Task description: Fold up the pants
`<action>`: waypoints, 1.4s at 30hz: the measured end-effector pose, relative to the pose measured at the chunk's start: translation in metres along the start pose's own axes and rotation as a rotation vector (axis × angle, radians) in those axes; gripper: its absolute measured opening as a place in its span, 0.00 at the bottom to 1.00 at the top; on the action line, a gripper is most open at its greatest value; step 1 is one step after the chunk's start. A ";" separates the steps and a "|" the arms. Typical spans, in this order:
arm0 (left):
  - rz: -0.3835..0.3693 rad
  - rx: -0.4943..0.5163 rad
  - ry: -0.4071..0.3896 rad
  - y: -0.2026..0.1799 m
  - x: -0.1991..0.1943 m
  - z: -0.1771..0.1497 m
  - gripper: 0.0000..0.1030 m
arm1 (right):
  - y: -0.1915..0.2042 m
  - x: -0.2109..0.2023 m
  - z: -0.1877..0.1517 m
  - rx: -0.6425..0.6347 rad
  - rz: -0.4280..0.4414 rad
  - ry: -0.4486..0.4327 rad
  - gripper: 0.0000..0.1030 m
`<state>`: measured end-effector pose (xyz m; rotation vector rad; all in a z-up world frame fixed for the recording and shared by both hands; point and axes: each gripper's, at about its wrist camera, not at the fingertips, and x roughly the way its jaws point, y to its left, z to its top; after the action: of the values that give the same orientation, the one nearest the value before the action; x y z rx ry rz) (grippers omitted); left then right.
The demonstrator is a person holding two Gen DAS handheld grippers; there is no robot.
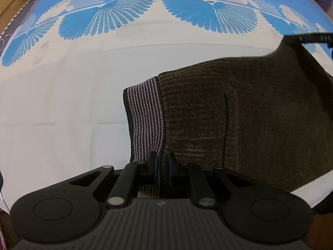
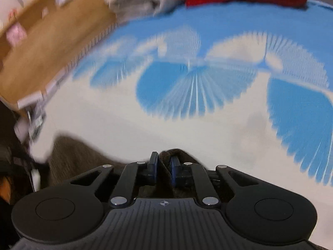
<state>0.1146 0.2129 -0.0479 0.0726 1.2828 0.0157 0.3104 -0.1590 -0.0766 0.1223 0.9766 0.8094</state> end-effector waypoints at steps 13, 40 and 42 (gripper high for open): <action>-0.050 -0.080 -0.069 0.006 -0.023 0.007 0.17 | 0.001 -0.088 -0.013 -0.069 -0.082 -0.187 0.08; -0.197 0.107 -0.200 -0.172 -0.052 0.067 0.18 | -0.221 -0.357 -0.290 0.511 -0.756 -0.059 0.00; -0.210 0.137 -0.213 -0.188 -0.056 0.068 0.18 | -0.223 -0.385 -0.309 0.591 -0.882 -0.080 0.03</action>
<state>0.1585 0.0191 0.0127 0.0549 1.0724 -0.2544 0.0794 -0.6485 -0.0872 0.2075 1.0367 -0.3012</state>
